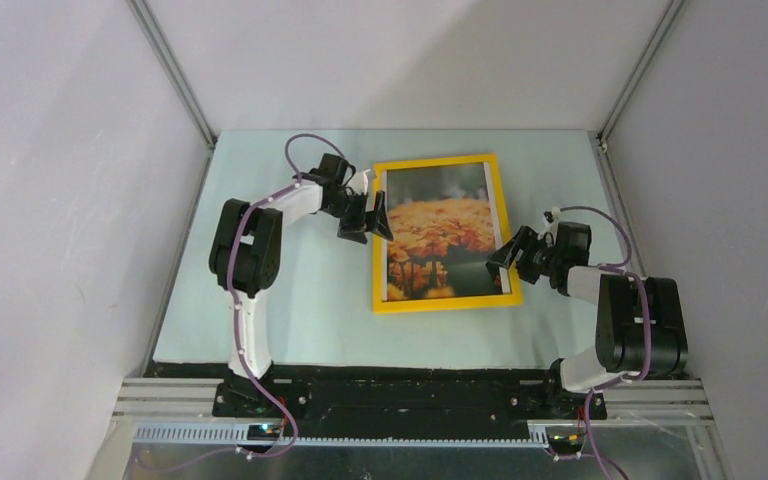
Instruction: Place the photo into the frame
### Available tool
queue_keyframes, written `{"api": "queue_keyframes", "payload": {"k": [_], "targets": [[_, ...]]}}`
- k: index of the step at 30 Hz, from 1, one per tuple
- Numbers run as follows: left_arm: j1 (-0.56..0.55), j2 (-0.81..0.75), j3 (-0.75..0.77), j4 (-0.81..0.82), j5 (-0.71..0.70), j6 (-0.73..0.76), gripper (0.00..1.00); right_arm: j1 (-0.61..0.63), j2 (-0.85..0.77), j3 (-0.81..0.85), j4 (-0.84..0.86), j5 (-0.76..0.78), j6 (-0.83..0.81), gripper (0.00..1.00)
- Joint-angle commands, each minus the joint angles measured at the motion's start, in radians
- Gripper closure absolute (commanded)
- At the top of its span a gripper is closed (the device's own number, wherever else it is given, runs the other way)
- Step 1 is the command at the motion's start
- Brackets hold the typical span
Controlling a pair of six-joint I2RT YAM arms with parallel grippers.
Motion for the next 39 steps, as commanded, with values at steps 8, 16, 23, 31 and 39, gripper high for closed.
{"api": "queue_keyframes", "payload": {"k": [8, 16, 23, 31, 39], "targets": [[0.004, 0.005, -0.025, 0.059, 0.059, -0.057, 0.0, 0.023, 0.073, 0.066, 0.022, -0.01, -0.012, 0.27], [0.01, -0.05, -0.068, 0.064, -0.026, -0.044, 0.0, 0.048, 0.03, 0.073, -0.045, 0.038, -0.036, 0.22], [0.046, -0.097, -0.106, 0.064, -0.081, -0.043, 0.0, 0.063, -0.024, 0.073, -0.1, 0.093, -0.047, 0.17], [0.078, -0.106, -0.122, 0.064, -0.076, -0.036, 0.0, 0.059, -0.052, 0.073, -0.123, 0.108, -0.056, 0.15], [0.079, -0.113, -0.127, 0.064, -0.083, -0.021, 0.0, 0.04, -0.107, 0.073, -0.153, 0.14, -0.08, 0.15]]}}
